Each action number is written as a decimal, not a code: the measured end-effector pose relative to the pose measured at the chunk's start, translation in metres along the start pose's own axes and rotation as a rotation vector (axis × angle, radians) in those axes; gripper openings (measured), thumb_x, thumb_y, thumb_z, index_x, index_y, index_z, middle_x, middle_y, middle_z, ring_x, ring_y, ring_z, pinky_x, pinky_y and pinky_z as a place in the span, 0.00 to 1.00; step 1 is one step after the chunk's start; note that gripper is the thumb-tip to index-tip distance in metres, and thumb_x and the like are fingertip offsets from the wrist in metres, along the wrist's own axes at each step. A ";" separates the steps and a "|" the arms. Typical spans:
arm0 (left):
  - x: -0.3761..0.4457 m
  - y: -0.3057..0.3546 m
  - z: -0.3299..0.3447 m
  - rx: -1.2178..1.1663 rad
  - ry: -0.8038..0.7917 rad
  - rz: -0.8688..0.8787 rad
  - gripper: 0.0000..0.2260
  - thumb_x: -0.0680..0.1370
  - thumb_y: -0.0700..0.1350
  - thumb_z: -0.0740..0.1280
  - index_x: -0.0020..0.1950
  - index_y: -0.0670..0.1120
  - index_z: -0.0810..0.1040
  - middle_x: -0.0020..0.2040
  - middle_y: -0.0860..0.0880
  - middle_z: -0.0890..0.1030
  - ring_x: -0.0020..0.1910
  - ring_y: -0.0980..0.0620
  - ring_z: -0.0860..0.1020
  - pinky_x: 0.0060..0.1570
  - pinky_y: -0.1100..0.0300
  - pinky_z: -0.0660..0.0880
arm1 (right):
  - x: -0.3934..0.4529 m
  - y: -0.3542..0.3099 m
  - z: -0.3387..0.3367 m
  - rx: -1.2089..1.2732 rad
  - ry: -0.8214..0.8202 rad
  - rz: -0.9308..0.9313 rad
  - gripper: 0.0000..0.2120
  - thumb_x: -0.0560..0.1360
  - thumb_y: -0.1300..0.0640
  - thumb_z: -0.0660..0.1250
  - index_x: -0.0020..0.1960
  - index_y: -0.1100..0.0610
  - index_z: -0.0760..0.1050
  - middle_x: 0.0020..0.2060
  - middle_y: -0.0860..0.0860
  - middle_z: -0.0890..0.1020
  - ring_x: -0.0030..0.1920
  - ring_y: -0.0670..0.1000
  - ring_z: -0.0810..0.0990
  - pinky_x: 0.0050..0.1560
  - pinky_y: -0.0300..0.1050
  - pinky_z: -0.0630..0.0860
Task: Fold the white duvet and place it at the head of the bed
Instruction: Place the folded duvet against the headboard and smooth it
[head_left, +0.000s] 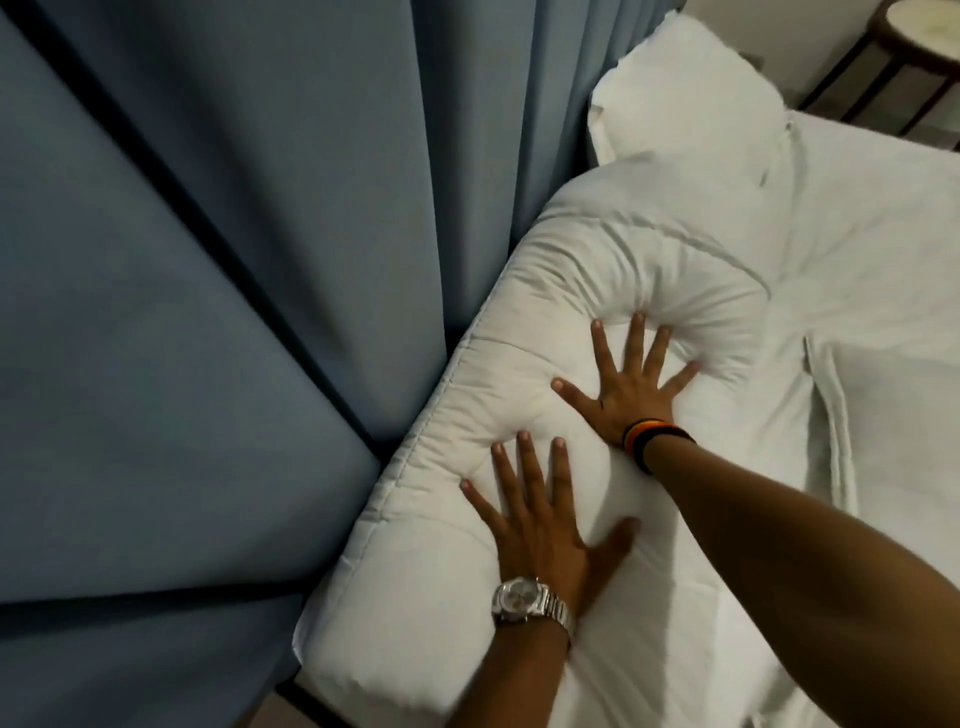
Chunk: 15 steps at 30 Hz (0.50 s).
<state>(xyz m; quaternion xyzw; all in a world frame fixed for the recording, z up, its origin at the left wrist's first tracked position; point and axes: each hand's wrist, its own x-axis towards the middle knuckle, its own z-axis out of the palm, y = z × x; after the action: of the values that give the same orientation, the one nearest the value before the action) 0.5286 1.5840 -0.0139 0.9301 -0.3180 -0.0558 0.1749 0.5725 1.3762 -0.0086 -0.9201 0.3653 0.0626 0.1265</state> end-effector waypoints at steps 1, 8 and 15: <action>-0.001 0.002 -0.003 0.013 -0.008 0.006 0.52 0.70 0.82 0.54 0.85 0.50 0.59 0.85 0.41 0.53 0.83 0.33 0.50 0.70 0.19 0.46 | 0.000 0.001 -0.005 0.010 -0.014 -0.001 0.49 0.67 0.13 0.40 0.79 0.33 0.28 0.81 0.50 0.27 0.80 0.63 0.25 0.68 0.84 0.31; -0.022 0.042 -0.056 0.074 -0.167 -0.012 0.48 0.74 0.79 0.49 0.86 0.51 0.47 0.85 0.41 0.43 0.83 0.32 0.42 0.71 0.22 0.40 | -0.078 0.047 -0.079 0.286 0.066 -0.121 0.41 0.78 0.25 0.56 0.84 0.38 0.46 0.85 0.47 0.41 0.85 0.53 0.40 0.79 0.73 0.43; -0.053 0.184 -0.054 -0.074 -0.323 0.333 0.34 0.82 0.68 0.50 0.85 0.55 0.52 0.86 0.48 0.51 0.84 0.44 0.44 0.78 0.36 0.36 | -0.245 0.267 -0.103 0.447 0.385 0.536 0.43 0.73 0.26 0.55 0.82 0.49 0.64 0.83 0.57 0.58 0.83 0.57 0.54 0.78 0.72 0.52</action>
<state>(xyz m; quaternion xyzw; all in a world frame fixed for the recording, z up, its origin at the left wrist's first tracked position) 0.3931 1.4970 0.1026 0.8368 -0.4887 -0.1859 0.1624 0.2134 1.3210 0.0915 -0.7370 0.6140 -0.1611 0.2322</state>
